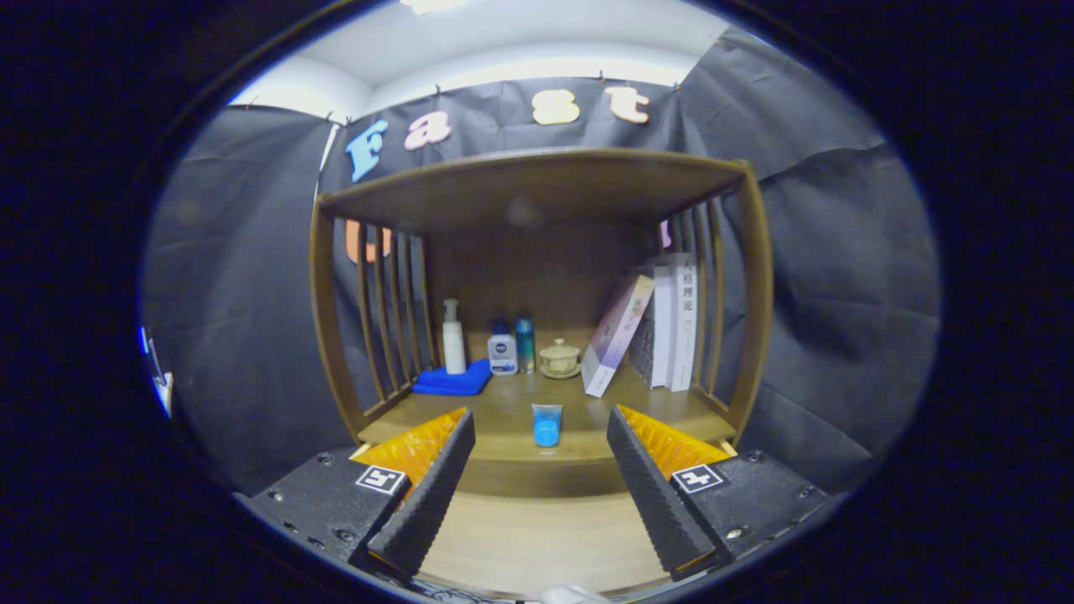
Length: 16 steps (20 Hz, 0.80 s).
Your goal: Pull open the drawer, take out the items inside it, and place them on the countertop above the cabinet.
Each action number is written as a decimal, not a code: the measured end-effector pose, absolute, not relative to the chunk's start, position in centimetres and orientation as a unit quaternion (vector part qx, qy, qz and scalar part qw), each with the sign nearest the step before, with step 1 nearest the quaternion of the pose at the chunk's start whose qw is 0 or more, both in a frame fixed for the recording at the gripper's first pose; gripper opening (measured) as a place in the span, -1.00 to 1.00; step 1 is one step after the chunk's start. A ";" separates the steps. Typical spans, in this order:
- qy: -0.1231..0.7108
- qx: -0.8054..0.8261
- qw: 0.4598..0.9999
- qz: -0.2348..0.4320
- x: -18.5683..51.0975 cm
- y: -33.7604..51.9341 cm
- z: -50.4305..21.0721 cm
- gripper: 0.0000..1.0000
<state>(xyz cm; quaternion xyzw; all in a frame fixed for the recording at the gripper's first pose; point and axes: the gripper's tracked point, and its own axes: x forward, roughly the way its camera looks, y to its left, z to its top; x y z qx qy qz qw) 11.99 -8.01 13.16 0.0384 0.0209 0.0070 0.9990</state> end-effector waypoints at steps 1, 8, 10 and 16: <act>0.002 0.045 0.999 -0.003 10.6 -8.6 13.0 1.00; -0.056 -0.017 0.996 -0.061 3.3 -12.2 7.9 1.00; -0.073 -0.017 0.995 -0.066 2.1 -12.7 7.2 1.00; -0.006 -0.014 0.999 -0.042 0.5 -10.6 -1.6 1.00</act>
